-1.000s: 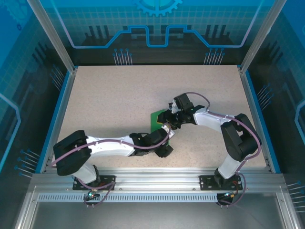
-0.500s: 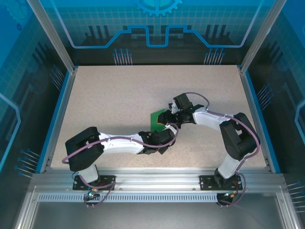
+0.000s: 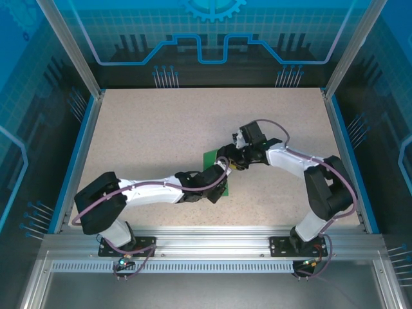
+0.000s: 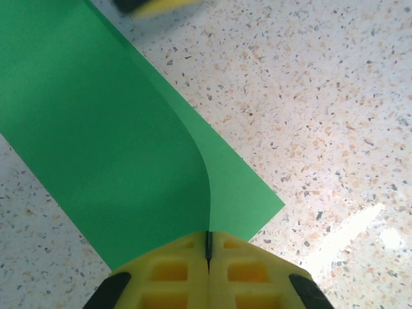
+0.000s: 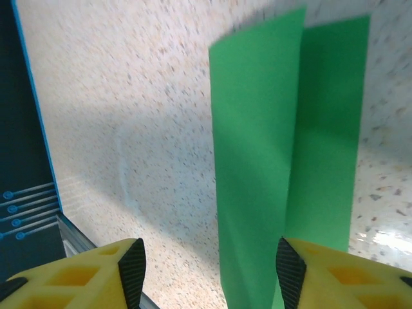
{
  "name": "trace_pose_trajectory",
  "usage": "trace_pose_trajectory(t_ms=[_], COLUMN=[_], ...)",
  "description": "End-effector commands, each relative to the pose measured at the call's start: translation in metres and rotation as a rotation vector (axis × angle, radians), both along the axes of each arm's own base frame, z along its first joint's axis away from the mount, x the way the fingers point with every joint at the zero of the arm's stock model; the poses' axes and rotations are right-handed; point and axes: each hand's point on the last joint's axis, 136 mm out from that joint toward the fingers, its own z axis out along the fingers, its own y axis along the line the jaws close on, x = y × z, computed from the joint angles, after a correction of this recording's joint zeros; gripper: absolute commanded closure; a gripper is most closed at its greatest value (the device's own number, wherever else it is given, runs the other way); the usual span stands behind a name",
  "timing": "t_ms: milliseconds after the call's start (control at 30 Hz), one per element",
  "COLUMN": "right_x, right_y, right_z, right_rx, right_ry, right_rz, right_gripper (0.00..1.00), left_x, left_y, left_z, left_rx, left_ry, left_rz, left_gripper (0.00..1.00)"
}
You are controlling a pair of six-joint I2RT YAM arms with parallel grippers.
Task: Fold a paper plane with a square sheet of paper (fold left side to right side)
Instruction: Fold the triangle a second time at the center of the table.
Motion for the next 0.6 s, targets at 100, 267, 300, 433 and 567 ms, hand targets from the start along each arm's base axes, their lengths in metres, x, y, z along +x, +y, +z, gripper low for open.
trace_pose_trajectory(t_ms=[100,267,300,433,567], right_x=[-0.004,-0.036,-0.043,-0.071,-0.092], right_y=[-0.037,-0.054,-0.054,-0.048,-0.035], right_z=[0.018,0.007,0.003,-0.019,-0.041], right_rx=[-0.066,-0.099,-0.093,-0.095,-0.131], right_ry=[-0.108,-0.115,-0.112,-0.067,-0.033], right_rz=[-0.049,-0.039,-0.035,-0.005,0.031], right_gripper=[0.39,0.50,0.54,0.77,0.94], left_x=[-0.006,0.000,0.002,0.006,0.010], left_y=[-0.006,0.003,0.005,0.011,0.017], left_z=[0.012,0.012,0.012,0.009,0.006], left_rx=[-0.207,-0.316,-0.333,-0.379,-0.384], left_ry=[0.136,0.218,0.229,0.270,0.285], left_rz=[-0.001,0.045,0.052,0.078,0.101], left_gripper=[0.94,0.94,0.94,0.94,0.94])
